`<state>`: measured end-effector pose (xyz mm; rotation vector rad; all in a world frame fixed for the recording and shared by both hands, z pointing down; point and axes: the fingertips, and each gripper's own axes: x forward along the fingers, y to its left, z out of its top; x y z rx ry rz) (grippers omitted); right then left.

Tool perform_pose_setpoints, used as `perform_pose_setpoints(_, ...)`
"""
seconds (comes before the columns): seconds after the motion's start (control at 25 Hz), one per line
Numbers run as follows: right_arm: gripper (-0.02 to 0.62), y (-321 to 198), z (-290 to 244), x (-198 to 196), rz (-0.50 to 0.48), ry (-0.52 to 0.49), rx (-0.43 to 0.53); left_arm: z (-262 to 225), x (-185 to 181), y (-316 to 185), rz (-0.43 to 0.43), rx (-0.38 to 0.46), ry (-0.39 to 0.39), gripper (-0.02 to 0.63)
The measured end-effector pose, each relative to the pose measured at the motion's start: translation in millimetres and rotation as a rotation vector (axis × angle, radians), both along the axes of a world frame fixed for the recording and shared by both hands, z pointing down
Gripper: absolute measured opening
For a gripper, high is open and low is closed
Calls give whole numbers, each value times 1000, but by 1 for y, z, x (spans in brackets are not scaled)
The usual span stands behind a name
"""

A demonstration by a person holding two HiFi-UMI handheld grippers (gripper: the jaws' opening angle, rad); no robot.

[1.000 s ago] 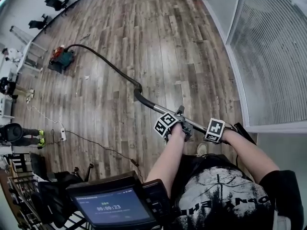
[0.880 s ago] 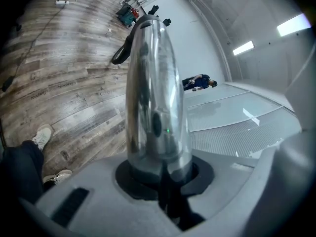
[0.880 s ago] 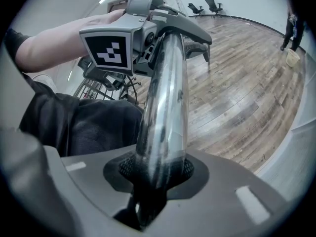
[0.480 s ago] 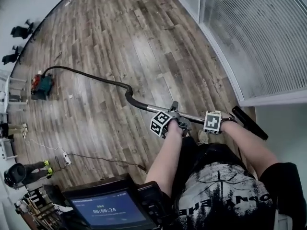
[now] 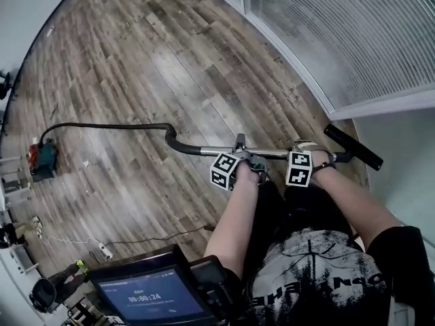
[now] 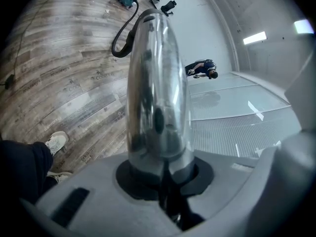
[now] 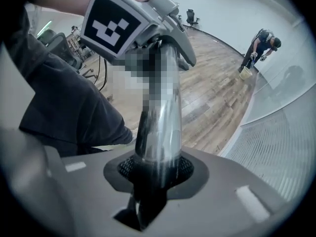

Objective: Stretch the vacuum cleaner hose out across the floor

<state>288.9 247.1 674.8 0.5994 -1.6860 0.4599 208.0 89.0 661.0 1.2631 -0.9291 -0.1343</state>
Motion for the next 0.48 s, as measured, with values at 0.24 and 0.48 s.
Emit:
perform_pose_setpoints(0.24, 109, 13, 9, 10, 24, -11, -40, 7, 16, 11, 47, 6, 22, 63)
perform_pose_setpoints(0.48, 107, 24, 19, 47, -42, 23, -66, 20, 56, 42, 223, 2, 97, 122)
